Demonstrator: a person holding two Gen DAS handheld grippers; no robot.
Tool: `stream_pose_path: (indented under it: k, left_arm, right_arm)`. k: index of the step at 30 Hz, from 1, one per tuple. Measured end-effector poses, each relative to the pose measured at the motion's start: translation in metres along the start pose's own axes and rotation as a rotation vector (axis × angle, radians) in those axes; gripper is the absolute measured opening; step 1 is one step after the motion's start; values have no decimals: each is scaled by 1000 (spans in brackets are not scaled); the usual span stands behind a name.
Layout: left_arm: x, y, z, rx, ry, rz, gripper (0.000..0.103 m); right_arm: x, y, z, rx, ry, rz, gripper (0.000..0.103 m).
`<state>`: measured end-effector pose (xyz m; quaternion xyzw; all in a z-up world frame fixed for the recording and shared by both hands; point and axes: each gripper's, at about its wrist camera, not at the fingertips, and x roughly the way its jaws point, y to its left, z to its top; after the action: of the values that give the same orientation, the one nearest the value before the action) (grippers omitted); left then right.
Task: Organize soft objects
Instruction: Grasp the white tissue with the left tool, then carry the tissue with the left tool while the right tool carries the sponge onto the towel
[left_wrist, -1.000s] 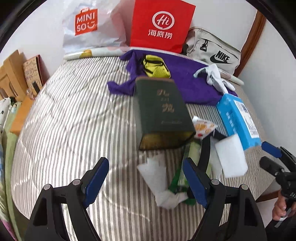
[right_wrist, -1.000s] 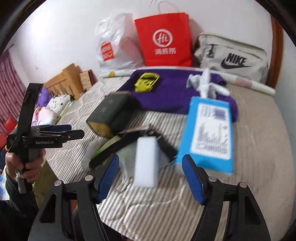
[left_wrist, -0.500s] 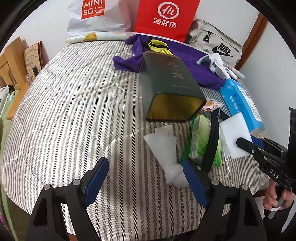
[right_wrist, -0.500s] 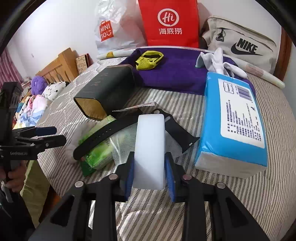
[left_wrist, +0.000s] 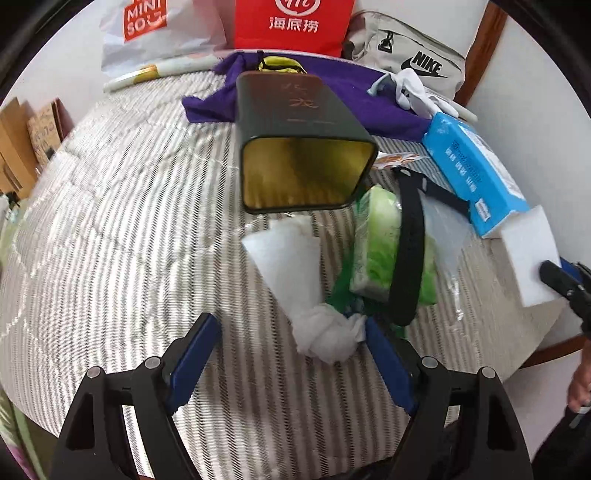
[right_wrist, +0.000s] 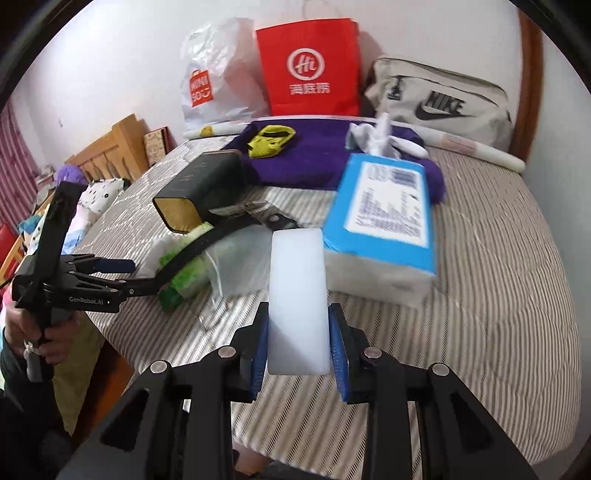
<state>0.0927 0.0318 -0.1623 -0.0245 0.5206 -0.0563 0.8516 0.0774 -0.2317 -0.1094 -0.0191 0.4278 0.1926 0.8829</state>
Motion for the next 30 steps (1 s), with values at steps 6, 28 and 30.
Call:
stream_pose_path:
  k: [6, 28, 30]
  left_arm:
    - [-3, 12, -4, -4, -5, 59, 80]
    - [-8, 12, -6, -5, -103, 56, 25]
    - [-9, 11, -7, -17, -101, 25, 25]
  right_arm:
    - [-1, -16, -15, 31, 19, -22, 30]
    - [24, -31, -32, 75, 80, -52, 30]
    - [24, -32, -32, 78, 83, -49, 30]
